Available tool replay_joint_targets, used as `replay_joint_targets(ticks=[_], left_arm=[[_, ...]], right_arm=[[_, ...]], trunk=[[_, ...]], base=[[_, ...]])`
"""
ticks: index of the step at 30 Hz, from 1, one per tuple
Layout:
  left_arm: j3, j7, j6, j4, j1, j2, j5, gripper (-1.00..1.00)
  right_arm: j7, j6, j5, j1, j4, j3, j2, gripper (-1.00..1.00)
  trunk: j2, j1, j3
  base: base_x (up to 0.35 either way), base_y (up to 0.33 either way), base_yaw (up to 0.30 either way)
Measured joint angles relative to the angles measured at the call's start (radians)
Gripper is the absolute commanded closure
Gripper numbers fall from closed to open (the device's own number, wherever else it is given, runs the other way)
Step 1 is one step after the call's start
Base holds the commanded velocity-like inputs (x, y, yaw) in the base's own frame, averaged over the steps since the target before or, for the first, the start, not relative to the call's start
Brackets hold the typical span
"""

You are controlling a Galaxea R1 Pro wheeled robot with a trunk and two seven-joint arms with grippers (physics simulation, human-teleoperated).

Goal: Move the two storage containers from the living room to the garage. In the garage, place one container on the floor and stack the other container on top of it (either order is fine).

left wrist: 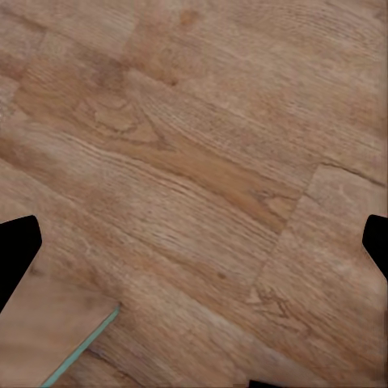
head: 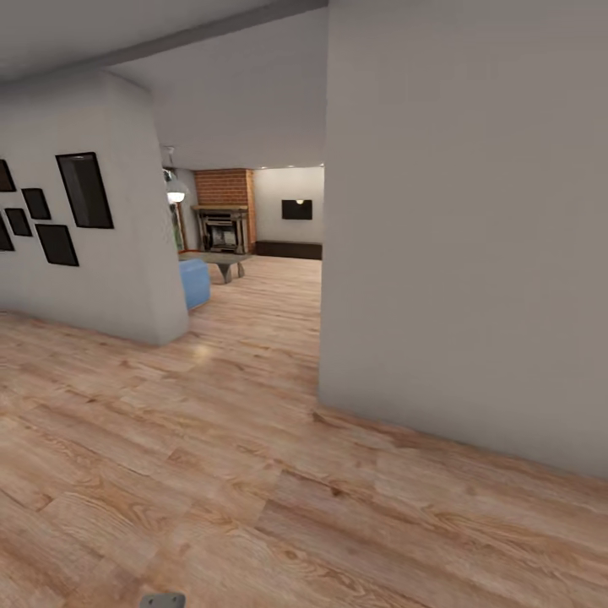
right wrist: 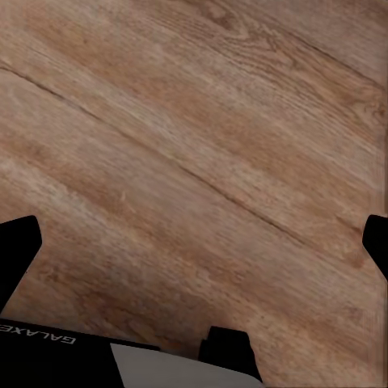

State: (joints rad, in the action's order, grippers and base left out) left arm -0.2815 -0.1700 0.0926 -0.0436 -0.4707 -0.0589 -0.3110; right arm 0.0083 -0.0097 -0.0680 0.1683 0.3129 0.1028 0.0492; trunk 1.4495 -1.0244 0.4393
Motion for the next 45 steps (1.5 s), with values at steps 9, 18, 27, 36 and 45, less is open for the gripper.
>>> replay_joint_targets(ticks=[9, 18, 27, 36, 45], left_arm=[[0.000, 0.000, 0.000, 0.000, 0.000, 0.000, 0.000, -1.00], [0.000, 0.000, 0.000, 0.000, 0.000, 0.000, 0.000, -1.00], [0.000, 0.000, 0.001, 0.000, 0.000, -0.001, 0.000, -1.00], [0.000, 0.000, 0.001, 0.000, 0.000, -0.002, 0.000, -1.00], [0.000, 0.000, 0.001, 0.000, 0.000, -0.002, 0.000, -1.00]], right_arm=[[0.000, 0.000, 0.000, 0.000, 0.000, 0.000, 0.000, -1.00], [0.000, 0.000, 0.000, 0.000, 0.000, 0.000, 0.001, -1.00], [0.000, 0.000, 0.001, 0.000, 0.000, 0.000, 0.002, -1.00], [0.000, 0.000, 0.001, 0.000, 0.000, 0.000, 0.002, -1.00], [0.000, 0.000, 0.001, 0.000, 0.000, 0.000, 0.002, -1.00]], trunk=[[0.000, 0.000, 0.000], [0.000, 0.000, 0.000], [0.000, 0.000, 0.000], [0.000, 0.000, 0.000], [0.000, -0.001, 0.000]], base=[[0.341, -0.124, 0.269], [0.341, -0.139, 0.287], [0.340, -0.129, 0.287], [0.299, -0.016, 0.288], [0.018, 0.000, 0.289]])
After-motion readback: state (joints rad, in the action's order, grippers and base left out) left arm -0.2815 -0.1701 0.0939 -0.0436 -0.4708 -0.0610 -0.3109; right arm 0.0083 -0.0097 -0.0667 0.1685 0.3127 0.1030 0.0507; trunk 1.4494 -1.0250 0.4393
